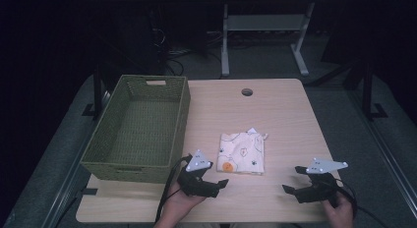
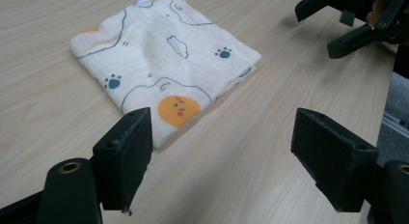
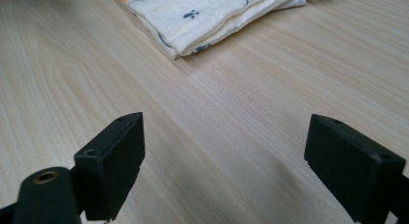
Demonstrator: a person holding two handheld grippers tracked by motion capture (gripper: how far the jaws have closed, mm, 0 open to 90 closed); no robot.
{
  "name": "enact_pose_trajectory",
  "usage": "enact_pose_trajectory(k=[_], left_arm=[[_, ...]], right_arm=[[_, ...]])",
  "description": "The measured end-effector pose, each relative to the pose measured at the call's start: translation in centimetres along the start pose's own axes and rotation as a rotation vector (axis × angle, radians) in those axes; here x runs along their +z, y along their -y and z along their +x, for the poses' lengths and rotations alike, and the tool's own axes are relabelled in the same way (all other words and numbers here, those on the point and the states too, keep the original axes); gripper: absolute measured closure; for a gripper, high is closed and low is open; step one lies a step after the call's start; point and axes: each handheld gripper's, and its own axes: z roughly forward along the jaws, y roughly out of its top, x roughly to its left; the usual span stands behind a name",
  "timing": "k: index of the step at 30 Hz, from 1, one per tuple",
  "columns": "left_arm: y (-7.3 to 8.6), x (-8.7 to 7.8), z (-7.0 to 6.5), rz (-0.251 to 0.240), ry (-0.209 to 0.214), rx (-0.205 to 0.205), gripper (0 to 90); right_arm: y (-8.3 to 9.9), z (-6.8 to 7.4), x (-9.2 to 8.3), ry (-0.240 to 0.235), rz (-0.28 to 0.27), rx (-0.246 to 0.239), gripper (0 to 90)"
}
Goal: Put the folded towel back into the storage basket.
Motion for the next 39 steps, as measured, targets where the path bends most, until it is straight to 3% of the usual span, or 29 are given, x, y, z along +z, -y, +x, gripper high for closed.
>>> enact_pose_trajectory(k=[12,21,33,39], left_arm=[[-2.2,0.8,0.1,0.036,0.011,0.024,23.2],[-4.2,2.1,0.3,0.083,0.002,0.068,23.3],[-6.7,5.7,0.9,0.195,-0.020,0.117,23.5],[-7.5,7.1,1.3,0.229,-0.038,0.136,24.0]], right_arm=[[0.1,-0.1,-0.1,0.001,0.000,0.004,13.7],[0.1,-0.2,-0.2,0.005,-0.001,0.005,13.8],[0.1,-0.2,-0.2,0.001,-0.003,0.007,13.8],[0.1,-0.2,-0.3,-0.002,-0.007,0.001,13.8]])
